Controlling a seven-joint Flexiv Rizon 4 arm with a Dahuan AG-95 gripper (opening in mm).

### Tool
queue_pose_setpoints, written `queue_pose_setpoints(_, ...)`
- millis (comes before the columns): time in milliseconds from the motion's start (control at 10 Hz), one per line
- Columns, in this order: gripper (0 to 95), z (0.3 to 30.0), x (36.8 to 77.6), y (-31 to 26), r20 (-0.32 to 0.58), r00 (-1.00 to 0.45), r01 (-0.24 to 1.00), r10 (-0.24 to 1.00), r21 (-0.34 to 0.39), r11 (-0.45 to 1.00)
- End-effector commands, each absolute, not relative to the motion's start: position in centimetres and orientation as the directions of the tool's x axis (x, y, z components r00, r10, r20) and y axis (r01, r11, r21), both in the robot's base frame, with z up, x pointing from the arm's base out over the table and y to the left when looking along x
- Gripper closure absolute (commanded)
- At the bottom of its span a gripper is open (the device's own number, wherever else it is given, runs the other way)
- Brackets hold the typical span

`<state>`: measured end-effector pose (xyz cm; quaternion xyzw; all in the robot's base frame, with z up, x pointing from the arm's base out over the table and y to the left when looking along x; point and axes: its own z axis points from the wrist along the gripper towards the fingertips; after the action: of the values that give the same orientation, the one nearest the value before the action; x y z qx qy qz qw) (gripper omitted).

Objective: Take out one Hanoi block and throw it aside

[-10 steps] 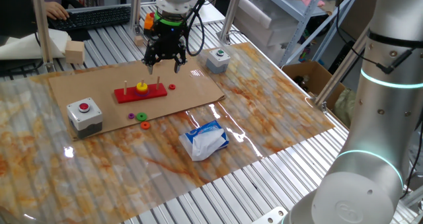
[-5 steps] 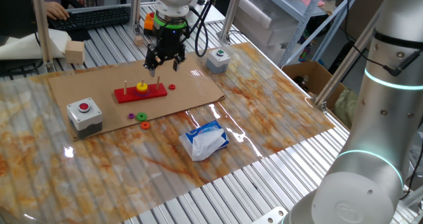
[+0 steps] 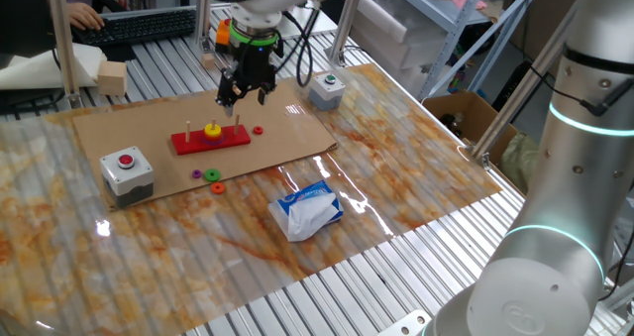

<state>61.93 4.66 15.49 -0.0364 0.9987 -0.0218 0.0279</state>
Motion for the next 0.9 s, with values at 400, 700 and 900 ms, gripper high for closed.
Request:
queue_pose_setpoints(400, 19.0, 14.8, 63.7, 6.8, -0.072, -0.997, -0.017, -0.018, -0.018, 1.0)
queue_pose_setpoints(700, 19.0, 14.1, 65.2, 7.9, -0.069, -0.997, -0.02, -0.021, -0.018, 1.0)
queue_pose_setpoints(900, 19.0, 13.2, 65.8, 8.3, -0.068, -0.998, -0.017, -0.018, -0.019, 1.0)
